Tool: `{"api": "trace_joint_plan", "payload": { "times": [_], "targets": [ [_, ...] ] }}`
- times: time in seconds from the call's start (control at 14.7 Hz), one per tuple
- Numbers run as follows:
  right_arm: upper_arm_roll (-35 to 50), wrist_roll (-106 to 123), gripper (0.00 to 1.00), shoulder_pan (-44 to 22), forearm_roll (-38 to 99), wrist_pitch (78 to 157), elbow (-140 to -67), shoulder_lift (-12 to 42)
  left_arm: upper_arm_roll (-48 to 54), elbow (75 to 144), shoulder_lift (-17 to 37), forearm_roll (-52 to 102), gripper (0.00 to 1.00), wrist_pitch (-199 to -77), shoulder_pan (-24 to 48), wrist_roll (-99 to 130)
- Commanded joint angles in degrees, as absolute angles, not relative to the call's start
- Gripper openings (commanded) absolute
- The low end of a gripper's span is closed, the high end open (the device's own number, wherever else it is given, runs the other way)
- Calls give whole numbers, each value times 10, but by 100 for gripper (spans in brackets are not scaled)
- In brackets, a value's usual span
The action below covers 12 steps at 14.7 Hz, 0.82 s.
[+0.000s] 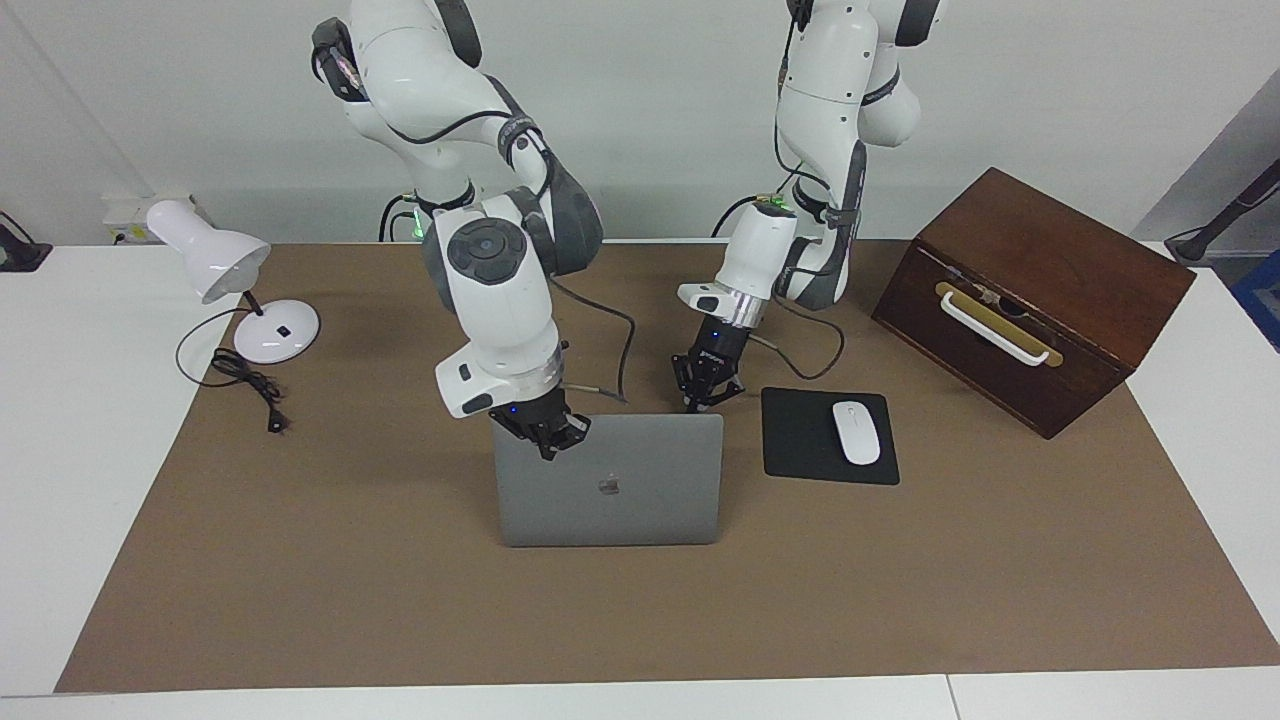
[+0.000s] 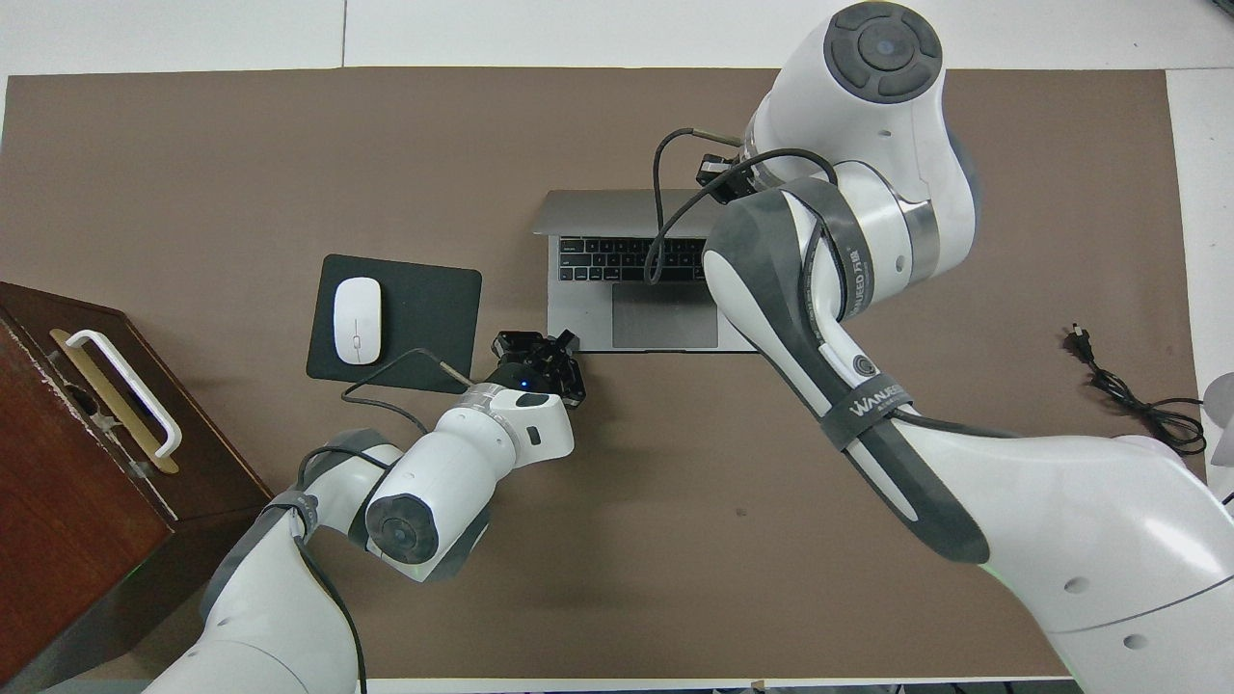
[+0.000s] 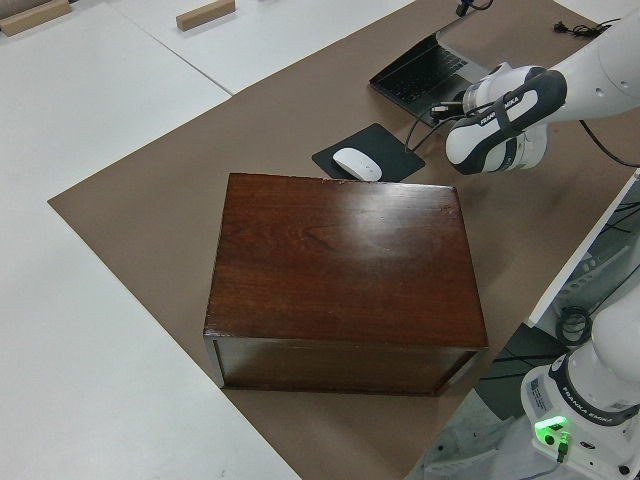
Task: Close laptop with both arms
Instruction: 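Push the laptop screen down toward the keyboard with the right gripper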
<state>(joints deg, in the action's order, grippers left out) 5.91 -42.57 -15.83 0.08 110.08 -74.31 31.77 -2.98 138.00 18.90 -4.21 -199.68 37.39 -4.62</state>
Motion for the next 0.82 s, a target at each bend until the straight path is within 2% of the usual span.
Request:
{"api": "trace_joint_plan", "payload": {
  "times": [0.0,0.75],
  "targets": [
    [64,-412,0,-143,46,1096,-753,316,-28,1378,220,-63,0,-2007,363,-46],
    [64,-417,0,-138,90,1099,-757,352,-29,1379,221,-66,0,-2007,357,-47]
  ]
}}
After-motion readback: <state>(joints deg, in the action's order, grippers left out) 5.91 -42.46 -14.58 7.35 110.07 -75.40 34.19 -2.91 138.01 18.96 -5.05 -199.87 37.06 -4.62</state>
